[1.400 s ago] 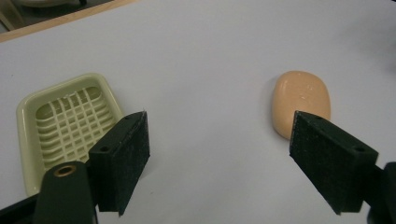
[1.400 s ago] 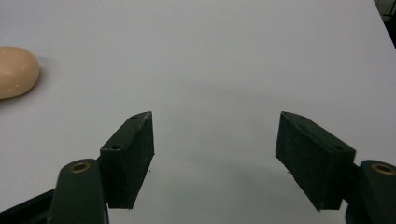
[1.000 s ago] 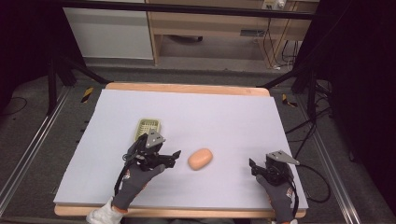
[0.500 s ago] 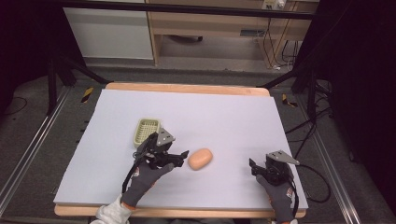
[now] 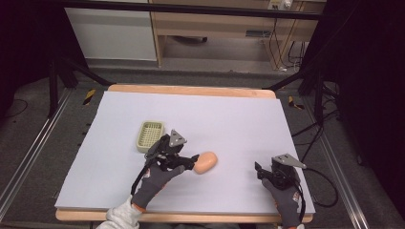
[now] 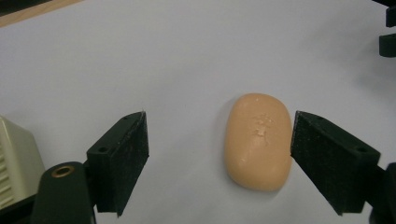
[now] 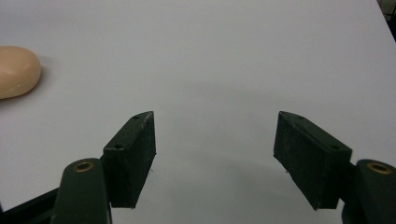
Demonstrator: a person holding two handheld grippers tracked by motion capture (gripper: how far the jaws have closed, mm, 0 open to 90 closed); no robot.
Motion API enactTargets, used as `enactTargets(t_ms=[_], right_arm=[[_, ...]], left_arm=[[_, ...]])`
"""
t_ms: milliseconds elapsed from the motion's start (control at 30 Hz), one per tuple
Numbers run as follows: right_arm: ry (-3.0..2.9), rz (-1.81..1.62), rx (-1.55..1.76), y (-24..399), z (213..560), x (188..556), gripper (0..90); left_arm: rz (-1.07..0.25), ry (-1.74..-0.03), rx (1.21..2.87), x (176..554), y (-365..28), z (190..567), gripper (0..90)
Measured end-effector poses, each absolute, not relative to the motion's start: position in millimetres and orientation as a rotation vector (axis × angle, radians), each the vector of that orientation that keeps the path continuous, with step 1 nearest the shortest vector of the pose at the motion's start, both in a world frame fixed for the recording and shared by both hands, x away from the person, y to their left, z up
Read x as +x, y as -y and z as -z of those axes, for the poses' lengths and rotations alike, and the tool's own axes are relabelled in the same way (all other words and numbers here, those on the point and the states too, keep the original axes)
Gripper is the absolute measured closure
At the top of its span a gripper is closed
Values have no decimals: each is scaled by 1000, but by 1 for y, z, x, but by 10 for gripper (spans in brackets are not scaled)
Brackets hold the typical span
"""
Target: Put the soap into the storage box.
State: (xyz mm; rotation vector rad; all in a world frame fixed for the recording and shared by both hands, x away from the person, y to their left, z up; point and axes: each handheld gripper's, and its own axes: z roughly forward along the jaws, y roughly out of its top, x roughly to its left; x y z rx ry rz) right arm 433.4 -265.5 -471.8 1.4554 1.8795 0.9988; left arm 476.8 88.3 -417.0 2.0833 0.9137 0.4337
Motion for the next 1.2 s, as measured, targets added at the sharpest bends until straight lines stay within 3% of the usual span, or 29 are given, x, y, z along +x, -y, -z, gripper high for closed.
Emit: enactTargets(t_ms=[1200], right_arm=[[-1884, -1006, 1457, 266, 472, 434, 315]], left_arm=[[-408, -844, 2240, 486, -44, 438, 157]])
